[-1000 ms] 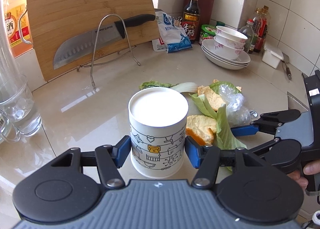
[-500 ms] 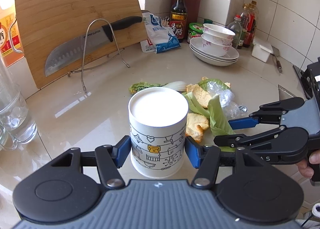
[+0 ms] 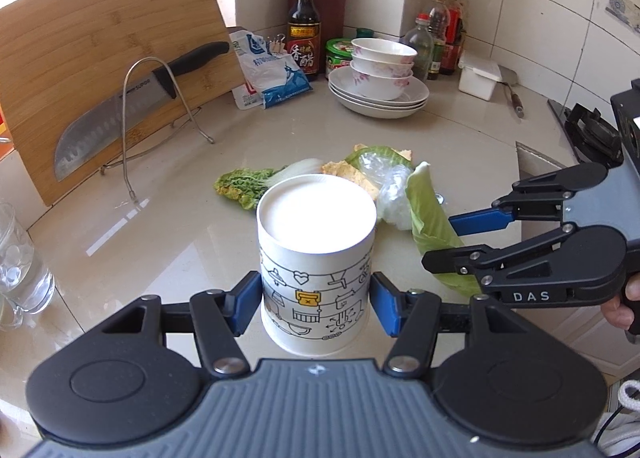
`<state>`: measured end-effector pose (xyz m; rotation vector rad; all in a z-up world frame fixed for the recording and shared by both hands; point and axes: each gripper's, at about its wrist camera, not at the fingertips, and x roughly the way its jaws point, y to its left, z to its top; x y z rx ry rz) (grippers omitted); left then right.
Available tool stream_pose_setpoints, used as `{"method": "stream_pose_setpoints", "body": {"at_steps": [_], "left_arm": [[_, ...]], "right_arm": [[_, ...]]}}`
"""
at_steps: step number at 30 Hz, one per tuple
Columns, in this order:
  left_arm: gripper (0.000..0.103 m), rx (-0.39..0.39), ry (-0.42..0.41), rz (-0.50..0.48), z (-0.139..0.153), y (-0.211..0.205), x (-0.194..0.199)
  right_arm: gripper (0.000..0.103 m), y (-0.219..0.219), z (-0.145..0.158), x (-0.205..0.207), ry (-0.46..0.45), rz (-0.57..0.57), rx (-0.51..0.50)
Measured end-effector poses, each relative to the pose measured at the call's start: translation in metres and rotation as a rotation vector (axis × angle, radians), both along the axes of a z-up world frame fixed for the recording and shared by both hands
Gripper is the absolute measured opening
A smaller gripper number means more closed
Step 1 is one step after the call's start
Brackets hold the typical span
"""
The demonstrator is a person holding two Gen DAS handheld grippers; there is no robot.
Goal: Collect trash
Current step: 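Lift the paper cup with the left tool while the right tool grasps the cabbage leaf, then carry the paper cup and cabbage leaf with both tools over the bucket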
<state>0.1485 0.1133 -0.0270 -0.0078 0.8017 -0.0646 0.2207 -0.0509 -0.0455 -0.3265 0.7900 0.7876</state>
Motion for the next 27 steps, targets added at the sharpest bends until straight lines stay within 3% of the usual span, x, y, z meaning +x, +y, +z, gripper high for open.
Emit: {"method": "stream_pose_setpoints", "body": {"at_steps": [8, 18, 27], "left_arm": [[0.058, 0.015, -0.001, -0.128, 0.009, -0.036, -0.006], [0.058, -0.017, -0.023, -0.307, 0.018, -0.097, -0.009], [0.058, -0.039, -0.038, -0.428, 0.021, -0.148, -0.008]], "right_arm": [[0.046, -0.033, 0.011, -0.021, -0.025, -0.067, 0.013], [0.046, -0.103, 0.016, -0.053, -0.045, -0.254, 0.011], [0.046, -0.177, -0.009, -0.069, 0.002, -0.458, -0.032]]}}
